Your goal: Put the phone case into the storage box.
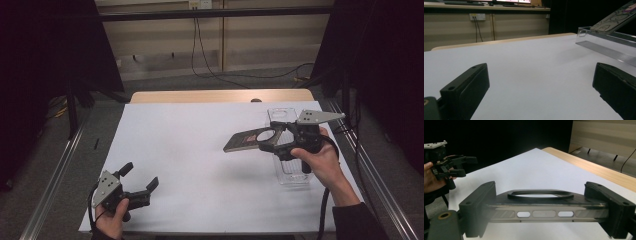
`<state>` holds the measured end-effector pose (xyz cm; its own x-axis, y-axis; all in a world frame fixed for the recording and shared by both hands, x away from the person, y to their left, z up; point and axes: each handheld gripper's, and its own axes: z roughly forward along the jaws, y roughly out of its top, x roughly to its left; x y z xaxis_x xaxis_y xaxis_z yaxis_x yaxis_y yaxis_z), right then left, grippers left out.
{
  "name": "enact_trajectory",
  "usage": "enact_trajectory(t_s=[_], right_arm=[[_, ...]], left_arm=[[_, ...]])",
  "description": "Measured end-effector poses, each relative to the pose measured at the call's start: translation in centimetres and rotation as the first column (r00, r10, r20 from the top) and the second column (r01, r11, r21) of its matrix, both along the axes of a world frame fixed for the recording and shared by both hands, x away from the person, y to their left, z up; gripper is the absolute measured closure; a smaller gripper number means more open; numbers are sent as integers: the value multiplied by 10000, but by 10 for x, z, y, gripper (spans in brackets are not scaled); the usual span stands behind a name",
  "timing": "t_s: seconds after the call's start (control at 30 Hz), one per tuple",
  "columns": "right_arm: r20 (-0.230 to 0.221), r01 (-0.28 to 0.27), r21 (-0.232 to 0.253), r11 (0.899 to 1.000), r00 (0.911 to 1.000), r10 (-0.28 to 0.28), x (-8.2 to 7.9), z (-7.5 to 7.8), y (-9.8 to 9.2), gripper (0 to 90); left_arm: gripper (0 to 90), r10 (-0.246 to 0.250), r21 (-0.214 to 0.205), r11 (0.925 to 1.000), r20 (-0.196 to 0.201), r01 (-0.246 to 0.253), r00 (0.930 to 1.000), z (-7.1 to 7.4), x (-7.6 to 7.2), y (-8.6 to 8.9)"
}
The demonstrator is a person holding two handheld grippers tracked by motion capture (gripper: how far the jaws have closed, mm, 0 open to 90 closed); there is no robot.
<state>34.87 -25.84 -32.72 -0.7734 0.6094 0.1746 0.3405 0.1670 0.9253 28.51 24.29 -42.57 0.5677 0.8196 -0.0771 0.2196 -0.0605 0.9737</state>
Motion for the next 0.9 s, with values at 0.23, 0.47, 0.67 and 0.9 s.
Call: enact_trajectory(t_s=[0.23, 0.47, 0.67, 0.9], right_arm=[[-4, 437, -113, 9990, 9990, -437, 8, 11, -6, 115], [-81, 966, -433, 9944, 9952, -970, 21, 20, -14, 115], [-94, 1484, -407, 9881, 9888, -1489, 25, 25, -30, 115], [-114, 2098, -531, 9763, 9775, -2106, 27, 31, -47, 115]], left_arm=[[13, 71, 11, 10000, 48, -71, 10000, -4, 3, 2], [5, -179, -281, 9995, -88, 176, 9998, -7, 6, 5], [10, -72, -108, 9999, -30, 72, 10000, -6, 5, 3], [13, 160, 103, 9998, -160, -158, 9997, -6, 5, 3]])
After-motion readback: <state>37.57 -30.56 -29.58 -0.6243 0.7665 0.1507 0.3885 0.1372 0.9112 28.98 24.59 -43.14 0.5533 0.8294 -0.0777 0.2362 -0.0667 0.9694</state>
